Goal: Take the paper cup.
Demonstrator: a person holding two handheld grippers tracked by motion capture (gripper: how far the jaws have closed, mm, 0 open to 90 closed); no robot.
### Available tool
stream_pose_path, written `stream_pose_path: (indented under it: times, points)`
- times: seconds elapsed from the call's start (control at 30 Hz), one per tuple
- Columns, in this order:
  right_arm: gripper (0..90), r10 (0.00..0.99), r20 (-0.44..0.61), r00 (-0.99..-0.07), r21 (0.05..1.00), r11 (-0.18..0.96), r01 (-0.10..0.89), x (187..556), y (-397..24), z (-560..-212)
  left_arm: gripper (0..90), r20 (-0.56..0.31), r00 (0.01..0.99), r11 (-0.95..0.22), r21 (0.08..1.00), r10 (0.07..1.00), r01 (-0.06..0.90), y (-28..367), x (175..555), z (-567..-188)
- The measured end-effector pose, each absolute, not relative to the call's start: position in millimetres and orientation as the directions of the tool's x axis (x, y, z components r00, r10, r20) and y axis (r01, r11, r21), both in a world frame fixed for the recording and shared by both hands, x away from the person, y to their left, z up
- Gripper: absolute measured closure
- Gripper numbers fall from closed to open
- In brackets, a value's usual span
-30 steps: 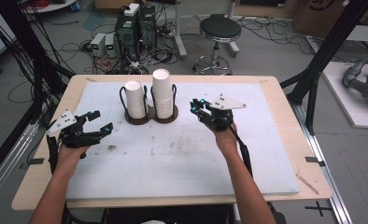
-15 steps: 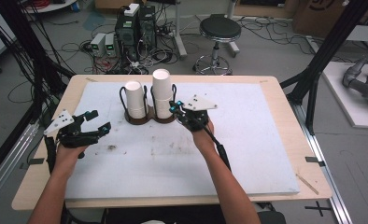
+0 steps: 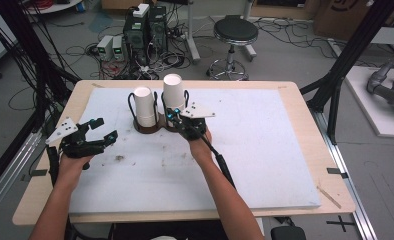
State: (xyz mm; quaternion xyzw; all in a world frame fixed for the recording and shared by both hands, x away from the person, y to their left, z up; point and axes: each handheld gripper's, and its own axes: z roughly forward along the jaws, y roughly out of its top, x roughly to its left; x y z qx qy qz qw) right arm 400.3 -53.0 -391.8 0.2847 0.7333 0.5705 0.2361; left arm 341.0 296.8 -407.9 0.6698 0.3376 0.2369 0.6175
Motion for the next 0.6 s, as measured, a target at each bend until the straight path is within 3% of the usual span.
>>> stream_pose_path:
  times: [0.6]
  points:
    - [90.0, 0.657, 0.024, -0.753, 0.958, 0.202, 0.206, 415, -6, -420, 19.5, -0.103, 0.659, -0.012, 0.986, 0.746, 0.167, 298, 343, -410]
